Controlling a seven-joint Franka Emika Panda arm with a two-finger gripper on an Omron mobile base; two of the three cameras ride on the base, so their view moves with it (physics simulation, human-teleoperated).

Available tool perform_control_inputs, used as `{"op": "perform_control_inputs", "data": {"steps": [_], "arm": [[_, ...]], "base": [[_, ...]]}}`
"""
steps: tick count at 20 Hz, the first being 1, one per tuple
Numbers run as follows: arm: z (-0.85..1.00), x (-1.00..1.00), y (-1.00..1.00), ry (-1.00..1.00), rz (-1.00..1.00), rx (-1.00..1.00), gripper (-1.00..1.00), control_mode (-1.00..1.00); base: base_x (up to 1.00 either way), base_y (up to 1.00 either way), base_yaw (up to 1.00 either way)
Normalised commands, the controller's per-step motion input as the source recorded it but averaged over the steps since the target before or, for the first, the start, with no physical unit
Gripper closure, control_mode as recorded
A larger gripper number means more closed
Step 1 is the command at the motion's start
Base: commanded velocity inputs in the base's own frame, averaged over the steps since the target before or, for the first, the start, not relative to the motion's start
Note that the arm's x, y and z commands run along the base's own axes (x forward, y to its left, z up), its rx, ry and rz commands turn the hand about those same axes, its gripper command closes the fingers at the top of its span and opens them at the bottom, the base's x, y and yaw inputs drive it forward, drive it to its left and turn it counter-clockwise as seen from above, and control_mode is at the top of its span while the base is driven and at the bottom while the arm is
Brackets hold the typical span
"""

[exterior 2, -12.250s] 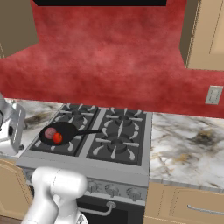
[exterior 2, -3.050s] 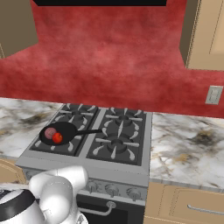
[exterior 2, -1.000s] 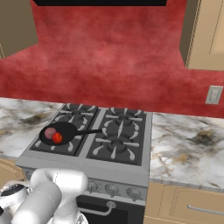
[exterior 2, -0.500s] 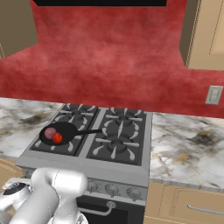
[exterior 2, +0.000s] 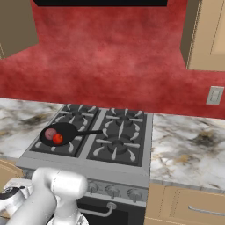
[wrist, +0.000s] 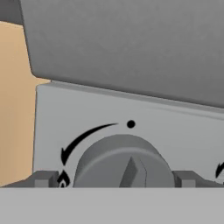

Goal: Place the pan on the front left burner on the stove. Then place the tomato and the onion in the pan and turn on the front left burner.

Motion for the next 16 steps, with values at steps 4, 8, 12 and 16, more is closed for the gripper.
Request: {"op": "perform_control_inputs", "data": {"steps": [4, 8, 12, 16], "arm": [[-0.18, 0.26, 0.09, 0.0, 0.0, 0.0, 1.0, -1.0], [-0.12, 0.23, 0.04, 0.0, 0.01, 0.0, 1.0, -1.0], [-0.11, 0.08, 0.0, -0.01, 0.03, 0.0, 1.0, -1.0], [-0.12, 0.09, 0.0, -0.03, 0.03, 0.0, 1.0, -1.0]], "base": [[0.0, 0.0, 0.0], [0.0, 0.0, 0.0], [0.0, 0.0, 0.0], [0.0, 0.0, 0.0]]}}
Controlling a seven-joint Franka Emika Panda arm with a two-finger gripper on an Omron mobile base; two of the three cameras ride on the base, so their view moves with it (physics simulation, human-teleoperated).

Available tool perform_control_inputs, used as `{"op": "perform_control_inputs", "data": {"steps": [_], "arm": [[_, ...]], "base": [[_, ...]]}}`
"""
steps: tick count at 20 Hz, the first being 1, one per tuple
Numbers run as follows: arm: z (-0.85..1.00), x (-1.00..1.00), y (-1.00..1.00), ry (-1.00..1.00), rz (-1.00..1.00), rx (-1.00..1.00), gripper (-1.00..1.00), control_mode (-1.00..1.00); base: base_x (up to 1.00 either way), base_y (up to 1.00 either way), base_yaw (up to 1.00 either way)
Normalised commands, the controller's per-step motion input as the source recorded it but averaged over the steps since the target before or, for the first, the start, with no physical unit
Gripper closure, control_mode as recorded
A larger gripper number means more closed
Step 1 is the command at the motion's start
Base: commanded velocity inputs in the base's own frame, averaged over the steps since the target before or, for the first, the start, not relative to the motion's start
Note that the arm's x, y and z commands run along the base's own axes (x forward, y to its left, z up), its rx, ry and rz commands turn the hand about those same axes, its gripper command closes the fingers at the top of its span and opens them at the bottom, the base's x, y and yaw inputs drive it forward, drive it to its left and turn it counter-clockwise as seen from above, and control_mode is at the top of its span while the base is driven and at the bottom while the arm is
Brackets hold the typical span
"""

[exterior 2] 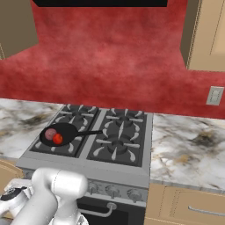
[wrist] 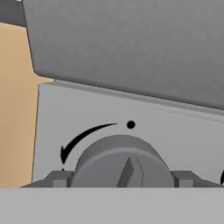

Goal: Place the pan on the front left burner on the stove. Then place the tomato and the onion in the pan and turn on the front left burner.

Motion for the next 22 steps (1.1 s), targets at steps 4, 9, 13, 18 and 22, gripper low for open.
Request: {"op": "perform_control_inputs", "data": {"steps": [4, 9, 13, 18, 22], "arm": [[-0.04, 0.04, 0.05, -0.01, 0.02, -0.01, 1.0, -1.0], [0.0, 0.0, 0.13, -0.01, 0.02, -0.1, 1.0, -1.0], [0.0, 0.0, 0.24, 0.0, 0.05, -0.33, 1.0, -1.0], [0.0, 0.0, 0.23, 0.0, 0.08, -0.46, 1.0, -1.0], [0.0, 0.0, 0.22, 0.01, 0.1, -0.45, 1.0, -1.0]], "base": [[0.0, 0.0, 0.0], [0.0, 0.0, 0.0], [0.0, 0.0, 0.0], [0.0, 0.0, 0.0], [0.0, 0.0, 0.0]]}}
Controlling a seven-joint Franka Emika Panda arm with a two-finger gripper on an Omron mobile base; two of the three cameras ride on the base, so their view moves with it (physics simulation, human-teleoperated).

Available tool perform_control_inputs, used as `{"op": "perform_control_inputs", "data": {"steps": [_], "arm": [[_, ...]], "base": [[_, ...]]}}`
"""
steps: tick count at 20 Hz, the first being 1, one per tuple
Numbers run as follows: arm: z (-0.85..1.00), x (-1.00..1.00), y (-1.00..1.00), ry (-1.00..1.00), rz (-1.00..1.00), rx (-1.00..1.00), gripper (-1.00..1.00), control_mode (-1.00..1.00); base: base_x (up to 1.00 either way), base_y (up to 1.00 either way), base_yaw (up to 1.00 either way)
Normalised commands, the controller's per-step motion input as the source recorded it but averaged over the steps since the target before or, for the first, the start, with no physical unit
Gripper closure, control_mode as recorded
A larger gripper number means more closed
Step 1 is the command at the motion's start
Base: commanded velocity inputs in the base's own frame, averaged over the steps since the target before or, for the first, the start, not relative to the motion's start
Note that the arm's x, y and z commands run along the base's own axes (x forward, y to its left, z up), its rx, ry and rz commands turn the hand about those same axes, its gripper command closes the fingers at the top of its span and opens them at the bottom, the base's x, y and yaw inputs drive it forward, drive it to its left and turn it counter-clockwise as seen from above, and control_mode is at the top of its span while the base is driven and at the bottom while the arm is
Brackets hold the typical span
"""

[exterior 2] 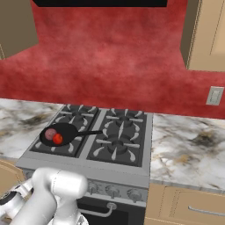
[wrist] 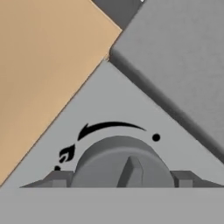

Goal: Place the pan on the front left burner on the stove. Then place the tomato and the onion in the pan and turn on the front left burner.

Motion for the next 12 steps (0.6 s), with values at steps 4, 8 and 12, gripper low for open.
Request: {"op": "perform_control_inputs", "data": {"steps": [4, 8, 12], "arm": [[0.0, 0.09, 0.28, 0.09, 0.11, -0.5, 1.0, -1.0], [0.0, 0.19, 0.33, 0.14, 0.14, -0.54, 1.0, -1.0], [0.0, 0.25, 0.35, 0.13, 0.16, -0.57, 1.0, -1.0]], "base": [[0.0, 0.0, 0.0], [0.0, 0.0, 0.0], [0.0, 0.0, 0.0]]}}
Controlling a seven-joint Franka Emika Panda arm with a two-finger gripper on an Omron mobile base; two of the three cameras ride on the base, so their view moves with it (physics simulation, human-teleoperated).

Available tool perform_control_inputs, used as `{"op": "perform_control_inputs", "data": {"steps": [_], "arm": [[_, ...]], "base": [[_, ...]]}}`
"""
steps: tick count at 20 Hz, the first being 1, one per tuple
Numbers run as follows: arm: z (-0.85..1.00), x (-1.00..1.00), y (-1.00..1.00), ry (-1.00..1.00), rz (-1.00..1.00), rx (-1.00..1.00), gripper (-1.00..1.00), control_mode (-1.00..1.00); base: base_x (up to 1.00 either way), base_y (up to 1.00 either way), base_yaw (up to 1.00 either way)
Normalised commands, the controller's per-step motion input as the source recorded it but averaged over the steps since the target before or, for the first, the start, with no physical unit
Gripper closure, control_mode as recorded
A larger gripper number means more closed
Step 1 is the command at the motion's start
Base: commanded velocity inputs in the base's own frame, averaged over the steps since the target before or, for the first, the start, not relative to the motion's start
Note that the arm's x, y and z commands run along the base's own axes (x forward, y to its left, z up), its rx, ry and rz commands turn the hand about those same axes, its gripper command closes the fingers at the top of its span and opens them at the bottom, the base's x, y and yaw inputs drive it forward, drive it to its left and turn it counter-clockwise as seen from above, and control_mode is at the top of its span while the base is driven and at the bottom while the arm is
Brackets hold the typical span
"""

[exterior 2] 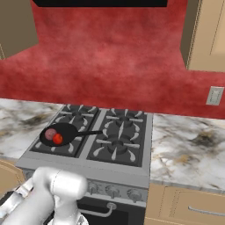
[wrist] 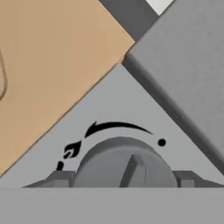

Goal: Place the pan on the front left burner on the stove. Then place the tomato and the onion in the pan and turn on the front left burner.

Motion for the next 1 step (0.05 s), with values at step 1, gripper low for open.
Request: {"op": "perform_control_inputs", "data": {"steps": [1], "arm": [[0.0, 0.31, 0.36, 0.12, 0.18, -0.58, 1.0, -1.0]], "base": [[0.0, 0.0, 0.0]]}}
